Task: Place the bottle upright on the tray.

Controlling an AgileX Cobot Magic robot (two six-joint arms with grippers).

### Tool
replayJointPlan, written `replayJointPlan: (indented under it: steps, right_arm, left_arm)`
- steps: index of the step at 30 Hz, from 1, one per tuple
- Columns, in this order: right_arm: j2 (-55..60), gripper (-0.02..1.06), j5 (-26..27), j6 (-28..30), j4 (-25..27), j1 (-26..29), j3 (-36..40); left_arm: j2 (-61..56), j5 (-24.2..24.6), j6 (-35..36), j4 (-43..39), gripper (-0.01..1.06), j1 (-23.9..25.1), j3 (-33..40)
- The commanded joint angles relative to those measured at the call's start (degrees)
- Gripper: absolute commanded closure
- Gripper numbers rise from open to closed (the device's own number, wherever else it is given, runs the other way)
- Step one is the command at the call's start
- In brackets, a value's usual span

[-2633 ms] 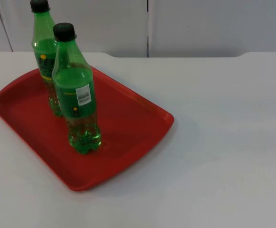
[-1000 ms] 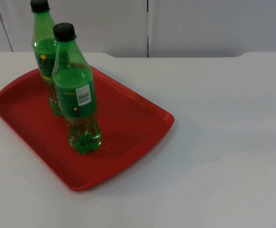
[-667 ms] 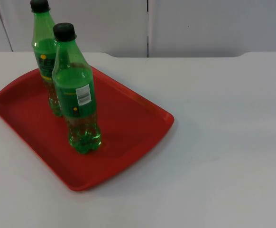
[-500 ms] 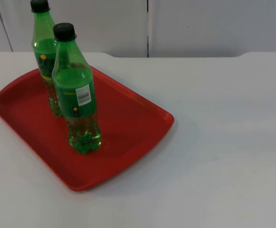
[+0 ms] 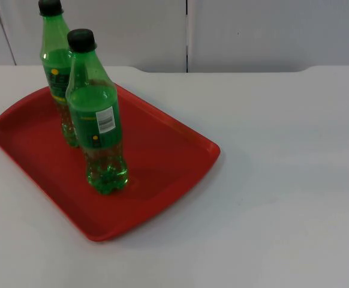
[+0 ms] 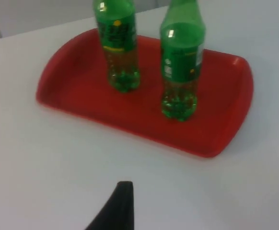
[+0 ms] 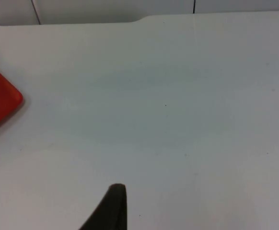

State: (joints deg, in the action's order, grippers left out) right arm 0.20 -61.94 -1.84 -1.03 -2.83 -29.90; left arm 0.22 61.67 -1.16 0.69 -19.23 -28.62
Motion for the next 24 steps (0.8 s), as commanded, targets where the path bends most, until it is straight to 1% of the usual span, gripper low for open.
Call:
replayJointPlan:
  steps: [1,4,5,8,10,16,24]
  right_arm:
    - [-0.2,-0.01,0.15,-0.08,0.14,0.39,0.36]
    - [-0.2,-0.01,0.15,-0.08,0.14,0.39,0.36]
    - [-0.2,-0.01,0.15,-0.08,0.14,0.39,0.36]
    - [-0.2,-0.01,0.15,-0.08,0.14,0.39,0.36]
    - [-0.2,-0.01,0.15,-0.08,0.14,0.39,0.36]
    - [-0.2,-0.01,0.15,-0.08,0.14,0.39,0.36]
    - [-0.2,-0.01,0.15,-0.08,0.14,0.39,0.36]
  left_arm:
    - [-0.22,-0.12,-0.09,-0.11,0.0,2.25,0.3]
    - [-0.22,-0.12,-0.09,-0.11,0.0,6.06,0.3]
    - [-0.22,-0.12,-0.09,-0.11,0.0,6.06,0.3]
    - [-0.22,-0.12,-0.09,-0.11,0.0,9.02,0.3]
    - [-0.22,-0.12,-0.09,-0.11,0.0,9.81,0.3]
    - [-0.22,-0.12,-0.09,-0.11,0.0,14.86,0.3]
    - [-0.22,-0.12,-0.09,-0.11,0.0,18.01,0.3]
